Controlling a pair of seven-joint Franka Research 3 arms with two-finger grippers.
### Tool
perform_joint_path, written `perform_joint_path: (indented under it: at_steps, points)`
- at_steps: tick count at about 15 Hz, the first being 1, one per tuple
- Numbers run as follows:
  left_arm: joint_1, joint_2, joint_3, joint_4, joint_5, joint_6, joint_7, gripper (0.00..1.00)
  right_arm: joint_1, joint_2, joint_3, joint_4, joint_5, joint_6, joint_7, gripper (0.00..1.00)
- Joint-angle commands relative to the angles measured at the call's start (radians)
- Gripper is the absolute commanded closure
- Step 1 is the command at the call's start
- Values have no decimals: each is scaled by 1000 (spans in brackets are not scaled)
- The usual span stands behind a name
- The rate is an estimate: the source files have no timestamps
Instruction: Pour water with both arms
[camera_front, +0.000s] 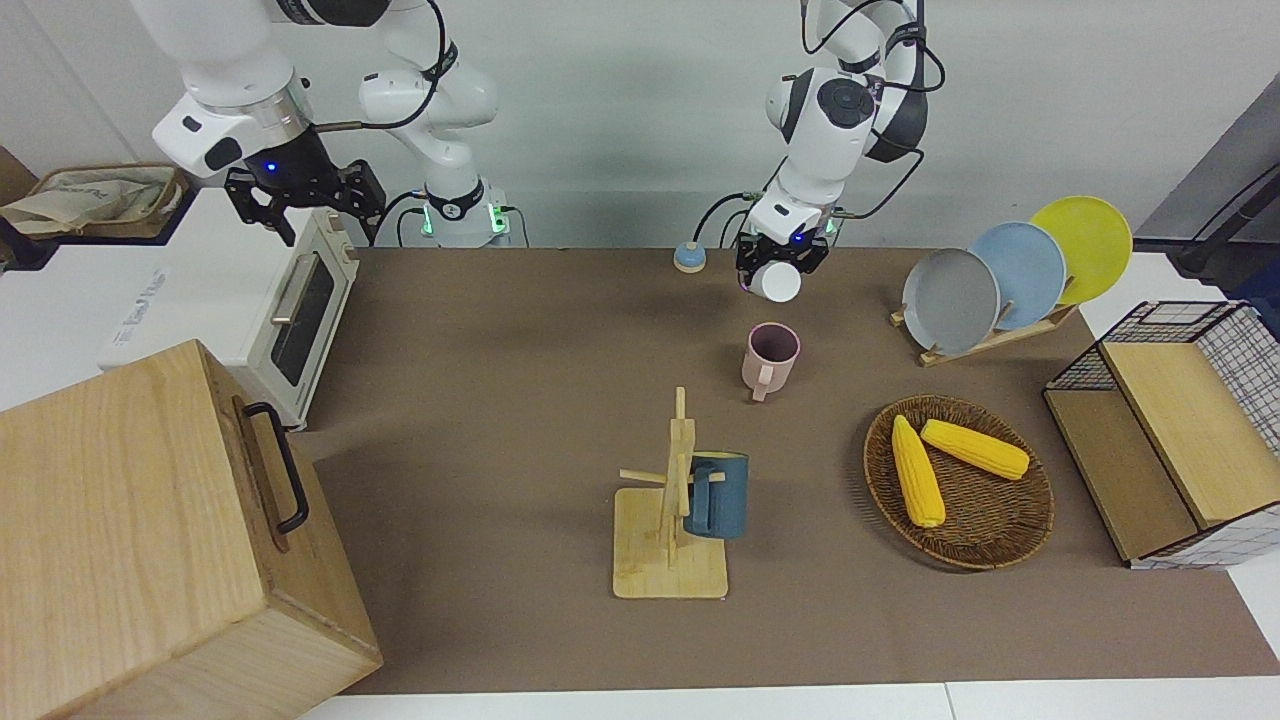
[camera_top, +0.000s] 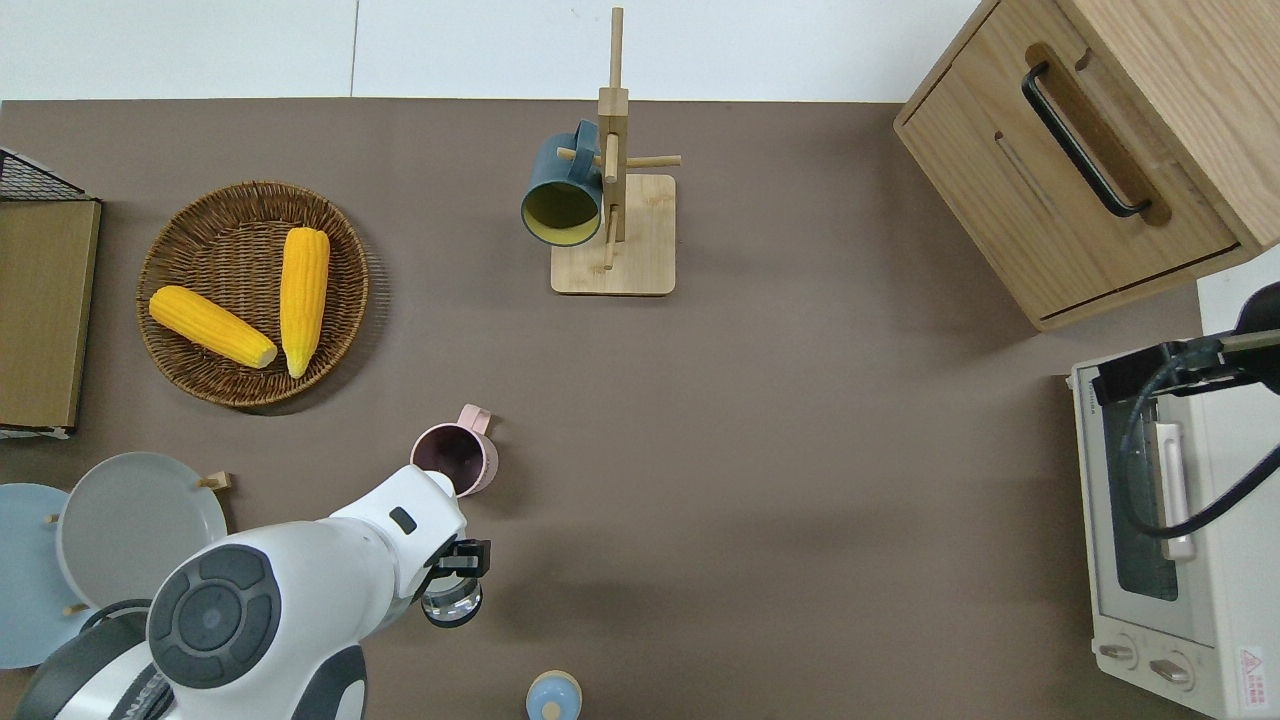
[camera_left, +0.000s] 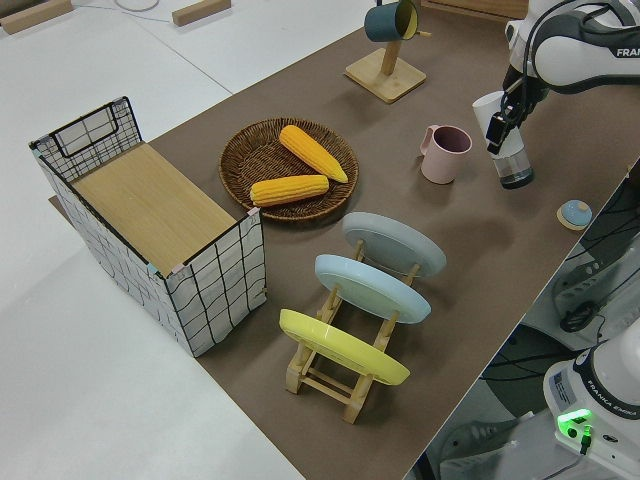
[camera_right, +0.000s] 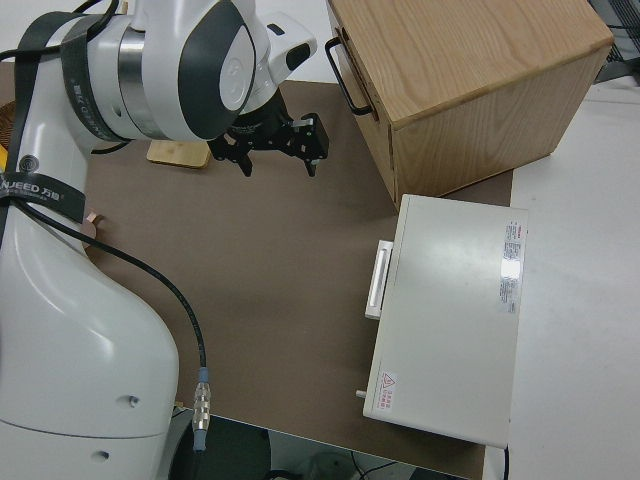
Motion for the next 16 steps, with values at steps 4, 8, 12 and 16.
perform_joint_path:
  at_steps: [4, 8, 12, 16]
  points:
    - [29, 113, 6, 110, 37, -102, -9, 1000, -3, -12, -1, -12, 19, -1, -15, 9]
    - [36, 150, 6, 156, 58, -159, -9, 1000, -2, -12, -1, -12, 19, -1, -15, 9]
    - [43, 150, 6, 159, 69, -165, -12, 1000, -3, -12, -2, -12, 19, -1, -15, 9]
    - [43, 150, 6, 164, 70, -165, -10, 1000, -3, -12, -1, -12, 19, -1, -15, 9]
